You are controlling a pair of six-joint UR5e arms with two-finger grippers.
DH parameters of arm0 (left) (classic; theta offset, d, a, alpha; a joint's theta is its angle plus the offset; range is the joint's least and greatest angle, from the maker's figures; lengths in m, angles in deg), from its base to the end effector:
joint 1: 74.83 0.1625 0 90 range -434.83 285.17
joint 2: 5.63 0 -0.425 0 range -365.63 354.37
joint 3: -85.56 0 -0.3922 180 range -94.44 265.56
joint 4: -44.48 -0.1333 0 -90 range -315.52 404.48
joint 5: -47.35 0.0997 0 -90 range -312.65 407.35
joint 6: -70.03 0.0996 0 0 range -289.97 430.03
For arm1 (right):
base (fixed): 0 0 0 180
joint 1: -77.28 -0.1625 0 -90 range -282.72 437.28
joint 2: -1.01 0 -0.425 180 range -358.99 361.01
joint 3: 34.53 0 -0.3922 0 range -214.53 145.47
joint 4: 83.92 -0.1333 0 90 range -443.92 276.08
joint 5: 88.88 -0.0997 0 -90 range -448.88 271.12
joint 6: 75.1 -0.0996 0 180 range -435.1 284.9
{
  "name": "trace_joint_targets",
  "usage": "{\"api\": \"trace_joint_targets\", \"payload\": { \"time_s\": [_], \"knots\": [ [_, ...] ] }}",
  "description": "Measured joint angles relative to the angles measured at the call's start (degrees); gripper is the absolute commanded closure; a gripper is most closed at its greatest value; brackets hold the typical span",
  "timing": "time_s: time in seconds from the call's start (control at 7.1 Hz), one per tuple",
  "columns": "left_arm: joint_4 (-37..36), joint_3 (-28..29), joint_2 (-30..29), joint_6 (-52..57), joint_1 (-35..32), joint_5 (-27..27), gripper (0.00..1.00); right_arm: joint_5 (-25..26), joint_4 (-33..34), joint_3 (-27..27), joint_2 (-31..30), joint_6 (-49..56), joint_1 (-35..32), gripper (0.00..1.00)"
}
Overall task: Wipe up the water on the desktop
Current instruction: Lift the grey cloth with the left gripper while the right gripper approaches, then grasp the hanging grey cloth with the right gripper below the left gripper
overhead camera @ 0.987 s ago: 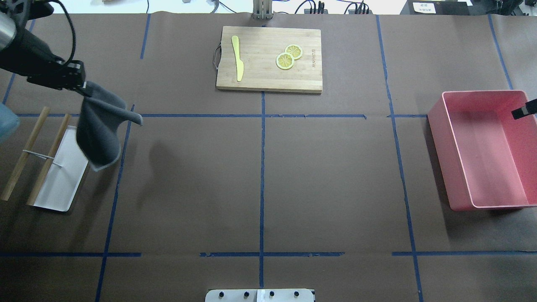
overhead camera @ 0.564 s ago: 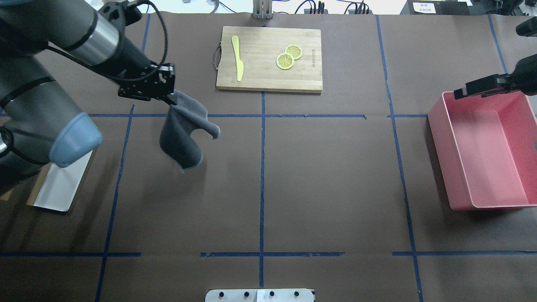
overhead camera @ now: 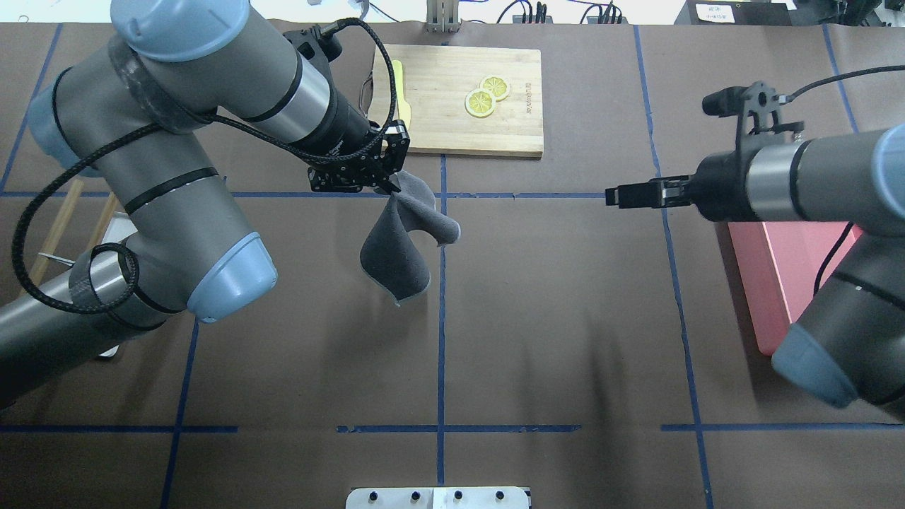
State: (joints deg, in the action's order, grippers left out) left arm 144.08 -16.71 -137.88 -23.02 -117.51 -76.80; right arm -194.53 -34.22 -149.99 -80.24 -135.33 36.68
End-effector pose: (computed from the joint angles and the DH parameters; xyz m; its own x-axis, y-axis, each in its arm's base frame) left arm 0.4115 -0.4847 0.1040 0.3103 -0.3461 -0.8854 0.2065 0.9337 -0.2926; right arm -0.3165 -0.4114 0.2916 0.3892 -0.2962 0.8723 -0.2719 0.8678 0.4159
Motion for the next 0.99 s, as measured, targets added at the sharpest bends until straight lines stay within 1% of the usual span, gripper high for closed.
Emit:
{"api": "trace_joint_targets", "payload": {
  "time_s": [0.14,0.28,0.42,0.56,0.7,0.99],
  "knots": [
    [1.8,1.9,-1.5,-8.6,0.7,1.6,1.0,8.5,0.0,-0.8,1.8,-0.2,6.7,0.02],
    [2.6,3.1,-2.9,-15.9,2.4,4.6,1.0,15.2,0.0,-0.9,3.5,-0.2,12.2,0.02],
    [2.9,3.4,-3.7,-20.4,4.1,7.6,1.0,19.2,0.0,-0.6,5.1,0.1,15.7,0.02],
    [2.9,3.5,-4.3,-23.1,5.2,9.4,1.0,21.2,0.1,0.4,7.2,0.4,17.7,0.04],
    [2.8,3.3,-4.8,-24.1,5.9,10.0,1.0,22.9,0.1,1.4,8.8,0.6,18.7,0.04],
    [2.6,2.8,-5.4,-25.8,6.7,10.4,1.0,27.6,0.3,2.2,10.3,2.3,20.5,0.04]
  ]
}}
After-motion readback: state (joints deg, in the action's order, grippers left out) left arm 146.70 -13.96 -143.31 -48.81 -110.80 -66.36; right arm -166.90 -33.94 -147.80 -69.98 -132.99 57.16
